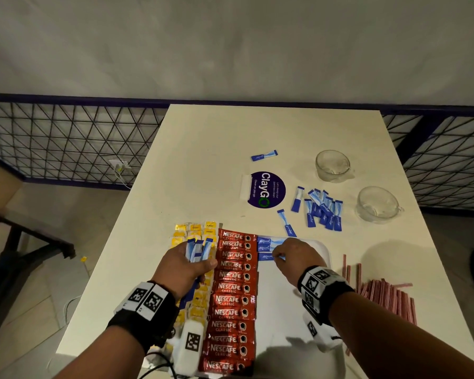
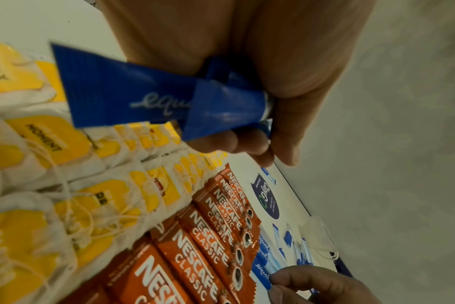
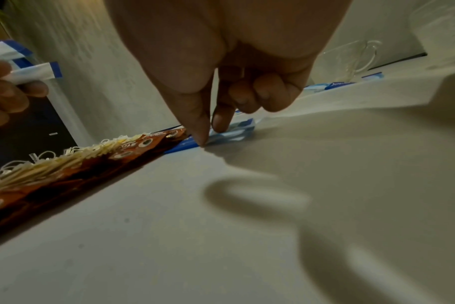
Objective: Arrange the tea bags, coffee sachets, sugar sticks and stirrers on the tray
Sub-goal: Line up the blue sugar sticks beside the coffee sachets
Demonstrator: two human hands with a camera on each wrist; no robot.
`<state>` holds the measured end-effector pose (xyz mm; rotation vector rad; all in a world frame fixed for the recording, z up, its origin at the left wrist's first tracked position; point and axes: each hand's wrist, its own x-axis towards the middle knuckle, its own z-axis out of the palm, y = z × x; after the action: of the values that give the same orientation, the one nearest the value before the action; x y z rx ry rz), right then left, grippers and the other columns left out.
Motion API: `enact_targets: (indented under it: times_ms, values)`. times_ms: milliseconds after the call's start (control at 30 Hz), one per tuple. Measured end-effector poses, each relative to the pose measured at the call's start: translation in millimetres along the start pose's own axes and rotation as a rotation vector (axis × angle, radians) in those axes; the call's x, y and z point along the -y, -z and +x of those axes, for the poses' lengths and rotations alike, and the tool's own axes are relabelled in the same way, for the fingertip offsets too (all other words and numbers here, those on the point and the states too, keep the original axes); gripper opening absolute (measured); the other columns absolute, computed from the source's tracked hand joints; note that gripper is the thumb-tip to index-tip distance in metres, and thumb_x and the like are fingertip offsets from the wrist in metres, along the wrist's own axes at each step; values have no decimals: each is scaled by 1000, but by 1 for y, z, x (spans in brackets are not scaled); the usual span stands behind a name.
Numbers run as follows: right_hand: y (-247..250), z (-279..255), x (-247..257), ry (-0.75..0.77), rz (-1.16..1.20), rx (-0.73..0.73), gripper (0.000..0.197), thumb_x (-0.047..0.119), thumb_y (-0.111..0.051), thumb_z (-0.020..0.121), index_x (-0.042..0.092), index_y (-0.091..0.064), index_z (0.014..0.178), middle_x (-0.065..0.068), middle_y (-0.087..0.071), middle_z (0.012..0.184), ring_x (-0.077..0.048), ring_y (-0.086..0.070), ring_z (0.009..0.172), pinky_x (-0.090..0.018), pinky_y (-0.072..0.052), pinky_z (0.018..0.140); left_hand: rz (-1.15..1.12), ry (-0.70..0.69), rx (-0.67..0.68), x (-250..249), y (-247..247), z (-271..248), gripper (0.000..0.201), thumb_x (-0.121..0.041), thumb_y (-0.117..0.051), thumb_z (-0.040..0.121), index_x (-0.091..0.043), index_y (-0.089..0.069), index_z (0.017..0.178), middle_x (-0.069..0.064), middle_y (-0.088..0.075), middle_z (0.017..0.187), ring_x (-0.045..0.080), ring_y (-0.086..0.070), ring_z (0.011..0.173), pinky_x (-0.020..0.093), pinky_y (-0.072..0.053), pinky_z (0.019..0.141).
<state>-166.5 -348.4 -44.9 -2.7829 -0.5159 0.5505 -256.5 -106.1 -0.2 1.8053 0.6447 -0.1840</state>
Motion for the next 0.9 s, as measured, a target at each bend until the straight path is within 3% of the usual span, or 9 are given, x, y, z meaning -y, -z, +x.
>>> enact_targets:
  times_ms: [733, 800, 900]
  values:
    - [1, 5, 1, 48, 1, 17, 23, 25, -47, 98, 22, -67, 109, -3, -60, 113, -19, -58, 102, -25, -45, 89, 10, -7, 25, -3, -3, -2, 23, -9, -79, 77, -4, -60, 88, 4, -58, 52, 21, -53, 46, 33, -50, 52]
    - [6, 4, 2, 14, 64, -3, 23, 32, -52, 95, 21, -66, 109, -1, -59, 111, -18, -58, 101, -25, -45, 88, 15, -5, 31, -3, -4, -3, 25, -9, -79, 77, -2, -60, 90, 4, -59, 53, 18, -54, 45, 31, -51, 50]
    - [19, -2, 14, -18, 322, -142, 20, 42, -62, 88, 24, -65, 97, 7, -59, 95, -10, -57, 89, -21, -41, 78, 61, -14, 81, -9, -7, -5, 25, -12, -80, 76, -5, -61, 91, 6, -61, 58, 16, -55, 45, 28, -50, 47]
